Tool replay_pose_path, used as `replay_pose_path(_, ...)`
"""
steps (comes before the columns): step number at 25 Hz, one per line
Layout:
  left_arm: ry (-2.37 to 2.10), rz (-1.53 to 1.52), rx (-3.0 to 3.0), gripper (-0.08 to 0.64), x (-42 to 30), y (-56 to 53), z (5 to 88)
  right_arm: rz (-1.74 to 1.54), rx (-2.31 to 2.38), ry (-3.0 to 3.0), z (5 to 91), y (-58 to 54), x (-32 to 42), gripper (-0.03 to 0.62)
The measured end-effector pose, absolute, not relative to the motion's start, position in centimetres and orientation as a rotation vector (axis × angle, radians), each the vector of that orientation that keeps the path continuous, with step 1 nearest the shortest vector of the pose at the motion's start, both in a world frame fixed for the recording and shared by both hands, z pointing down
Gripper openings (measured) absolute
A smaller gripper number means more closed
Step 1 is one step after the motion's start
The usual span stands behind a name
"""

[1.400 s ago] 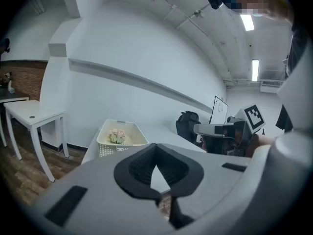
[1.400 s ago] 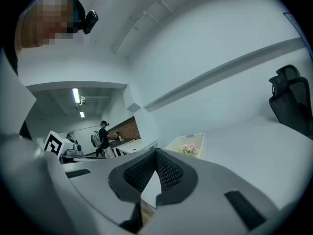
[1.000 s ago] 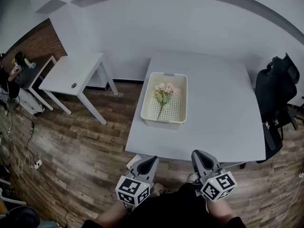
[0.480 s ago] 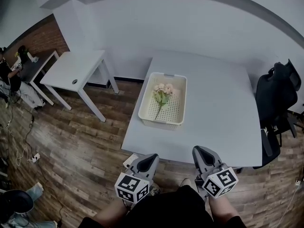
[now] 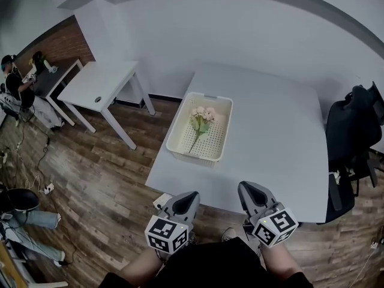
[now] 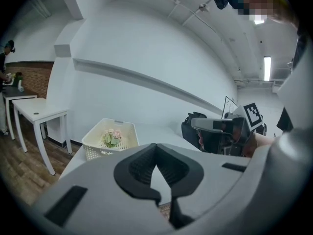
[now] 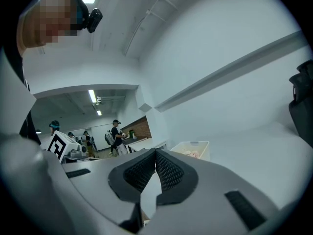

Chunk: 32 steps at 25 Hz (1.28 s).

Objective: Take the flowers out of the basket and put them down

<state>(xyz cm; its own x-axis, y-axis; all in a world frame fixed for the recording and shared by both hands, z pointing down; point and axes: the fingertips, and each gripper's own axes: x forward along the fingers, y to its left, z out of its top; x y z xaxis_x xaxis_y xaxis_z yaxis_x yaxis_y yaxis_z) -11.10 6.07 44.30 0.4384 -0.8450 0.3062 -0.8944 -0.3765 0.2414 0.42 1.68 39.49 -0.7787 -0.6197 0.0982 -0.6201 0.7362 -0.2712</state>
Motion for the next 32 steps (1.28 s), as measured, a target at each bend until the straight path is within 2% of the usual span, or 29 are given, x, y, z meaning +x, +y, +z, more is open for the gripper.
replay_pose_path(17, -1.638, 0.180, 2.213, 0.006, -5.0, 3.2, 44.4, 0.495, 0.855, -2.960, 40.2, -1.7, 5.7, 0.021)
replay_pose_path(32, -1.733, 0.213, 2.170, 0.006, -5.2, -0.6, 43.8, 0.577, 0.810, -2.973, 41.3, -2.7, 7.7, 0.020)
